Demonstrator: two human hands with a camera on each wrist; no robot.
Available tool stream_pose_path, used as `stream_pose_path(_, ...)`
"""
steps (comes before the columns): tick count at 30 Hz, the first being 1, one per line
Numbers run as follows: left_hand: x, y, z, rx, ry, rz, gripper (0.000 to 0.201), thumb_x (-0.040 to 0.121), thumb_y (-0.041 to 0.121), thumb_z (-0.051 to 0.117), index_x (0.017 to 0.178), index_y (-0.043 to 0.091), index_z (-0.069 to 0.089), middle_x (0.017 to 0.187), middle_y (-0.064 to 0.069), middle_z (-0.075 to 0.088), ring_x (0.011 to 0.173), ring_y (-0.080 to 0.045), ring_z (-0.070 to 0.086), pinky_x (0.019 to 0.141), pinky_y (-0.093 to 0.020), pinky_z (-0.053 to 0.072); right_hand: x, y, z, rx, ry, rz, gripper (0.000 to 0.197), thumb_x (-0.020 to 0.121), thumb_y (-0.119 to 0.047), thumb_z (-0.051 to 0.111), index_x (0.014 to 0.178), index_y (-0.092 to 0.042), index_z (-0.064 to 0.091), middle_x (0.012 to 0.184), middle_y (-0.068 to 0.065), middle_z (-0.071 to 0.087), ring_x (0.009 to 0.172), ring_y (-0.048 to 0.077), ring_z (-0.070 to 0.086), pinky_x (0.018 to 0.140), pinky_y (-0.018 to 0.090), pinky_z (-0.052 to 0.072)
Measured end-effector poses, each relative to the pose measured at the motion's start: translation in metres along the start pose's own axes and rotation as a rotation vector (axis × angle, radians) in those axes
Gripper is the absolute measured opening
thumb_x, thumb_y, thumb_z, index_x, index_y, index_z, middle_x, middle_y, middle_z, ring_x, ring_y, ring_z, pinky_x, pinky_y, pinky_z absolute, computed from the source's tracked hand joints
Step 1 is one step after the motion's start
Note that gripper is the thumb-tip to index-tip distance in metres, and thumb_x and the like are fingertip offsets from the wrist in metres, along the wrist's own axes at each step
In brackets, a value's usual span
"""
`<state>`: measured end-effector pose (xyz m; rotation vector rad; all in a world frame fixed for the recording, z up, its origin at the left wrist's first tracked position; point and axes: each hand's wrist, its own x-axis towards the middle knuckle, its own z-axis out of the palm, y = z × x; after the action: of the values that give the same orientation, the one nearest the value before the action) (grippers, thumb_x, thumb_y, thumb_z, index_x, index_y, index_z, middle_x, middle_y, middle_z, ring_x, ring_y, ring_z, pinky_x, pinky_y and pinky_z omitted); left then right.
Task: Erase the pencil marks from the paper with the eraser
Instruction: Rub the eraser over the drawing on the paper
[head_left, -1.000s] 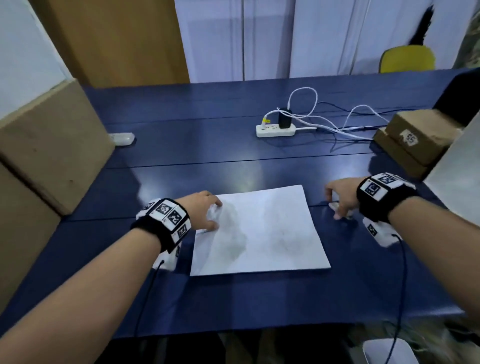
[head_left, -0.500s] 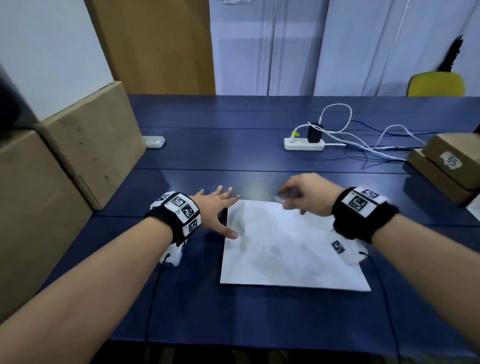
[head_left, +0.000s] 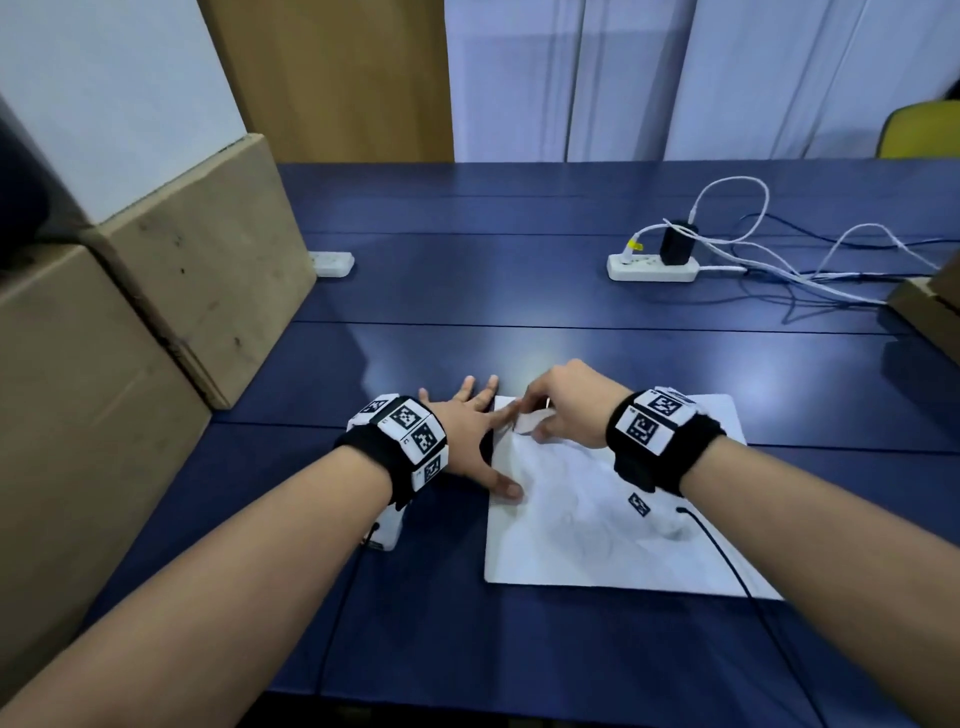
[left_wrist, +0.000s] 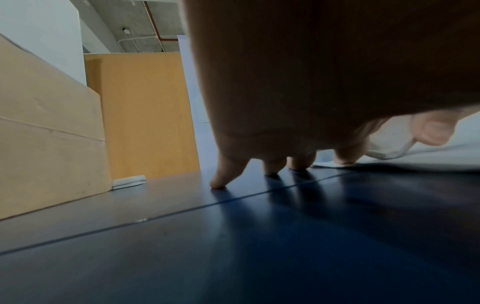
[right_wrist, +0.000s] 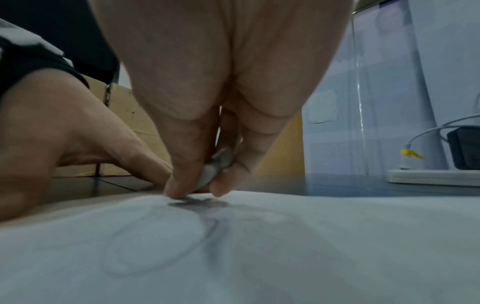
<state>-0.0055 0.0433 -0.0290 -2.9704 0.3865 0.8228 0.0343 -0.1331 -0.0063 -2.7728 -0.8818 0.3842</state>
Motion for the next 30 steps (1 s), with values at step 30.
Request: stream_pose_path(30, 0.001, 0.000, 0.001, -0.023, -0.015, -0.018, 0.126, 0.061, 0.086, 0.060, 0.151, 0.043, -0.018, 0.159, 0.002, -0.029, 0.147, -0.025, -0.024, 0.106, -0.077, 0.002, -0.017, -0.005, 0.002, -0.016, -0.215, -0.116, 0.035, 0.071, -0.025, 0.081, 0.105, -0.027, 0.075, 0.097, -0.006, 0.073, 0.090, 0.013, 0.062, 0.081, 0.026, 0.049)
